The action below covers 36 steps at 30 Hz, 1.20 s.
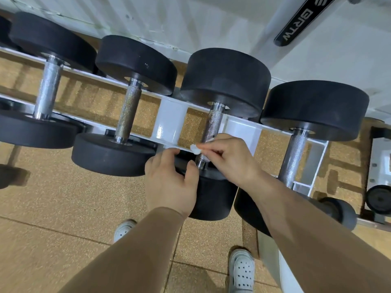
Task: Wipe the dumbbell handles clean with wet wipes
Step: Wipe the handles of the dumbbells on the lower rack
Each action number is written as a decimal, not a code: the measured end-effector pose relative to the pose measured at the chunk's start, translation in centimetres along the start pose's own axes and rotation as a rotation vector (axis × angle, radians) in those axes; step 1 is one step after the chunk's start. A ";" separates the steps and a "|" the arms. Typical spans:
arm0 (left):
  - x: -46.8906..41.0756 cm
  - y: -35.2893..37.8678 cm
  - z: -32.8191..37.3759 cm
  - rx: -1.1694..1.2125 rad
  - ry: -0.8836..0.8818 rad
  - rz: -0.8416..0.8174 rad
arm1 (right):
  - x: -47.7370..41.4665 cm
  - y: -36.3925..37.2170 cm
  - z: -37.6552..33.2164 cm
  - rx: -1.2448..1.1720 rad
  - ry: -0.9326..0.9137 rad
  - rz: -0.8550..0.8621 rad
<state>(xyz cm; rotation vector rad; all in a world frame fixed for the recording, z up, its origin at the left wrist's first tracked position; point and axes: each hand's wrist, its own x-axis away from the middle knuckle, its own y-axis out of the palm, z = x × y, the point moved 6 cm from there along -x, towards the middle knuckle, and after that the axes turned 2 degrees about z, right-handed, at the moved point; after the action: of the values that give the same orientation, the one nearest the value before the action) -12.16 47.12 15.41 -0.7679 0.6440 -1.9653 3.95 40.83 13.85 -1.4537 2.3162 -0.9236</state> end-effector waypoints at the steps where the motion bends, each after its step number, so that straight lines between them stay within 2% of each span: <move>1: 0.0 0.0 0.0 -0.001 0.000 -0.003 | 0.0 -0.1 0.0 0.021 -0.036 -0.042; 3: 0.0 0.1 0.0 -0.009 0.001 -0.007 | -1.0 -0.5 0.0 0.044 -0.042 -0.046; 8: -0.1 0.2 -0.1 -0.016 0.002 -0.009 | -3.0 -2.3 -0.4 -0.019 0.061 0.139; 11: -0.1 0.1 -0.1 -0.018 0.016 0.004 | -2.0 -2.0 -0.4 -0.072 0.110 0.121; 16: -0.1 0.1 -0.2 -0.020 0.016 0.004 | -2.4 -1.7 -0.8 0.059 0.091 0.083; 21: -0.1 0.2 -0.2 -0.033 0.006 -0.004 | -1.9 -2.2 0.1 0.004 0.181 0.259; 24: -0.2 0.1 -0.2 -0.035 0.009 0.007 | -0.3 -0.7 0.1 -0.057 0.118 0.150; 27: -0.2 0.1 -0.2 -0.029 0.009 0.006 | -0.3 -0.4 -0.3 0.068 -0.033 0.015; 30: -0.2 0.1 -0.2 -0.034 0.008 0.004 | -2.5 -1.8 -0.6 0.207 -0.123 0.083; 33: -0.2 0.1 -0.2 -0.039 0.006 -0.005 | -3.6 -2.9 -0.2 0.185 -0.027 0.233; 36: -0.2 0.1 -0.2 -0.040 0.016 0.007 | -1.5 -1.1 -0.1 0.134 -0.029 0.108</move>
<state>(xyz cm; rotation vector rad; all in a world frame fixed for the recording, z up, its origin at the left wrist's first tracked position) -12.17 47.32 15.12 -0.7739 0.6969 -1.9592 5.36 41.84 14.46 -1.2682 2.2410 -0.9992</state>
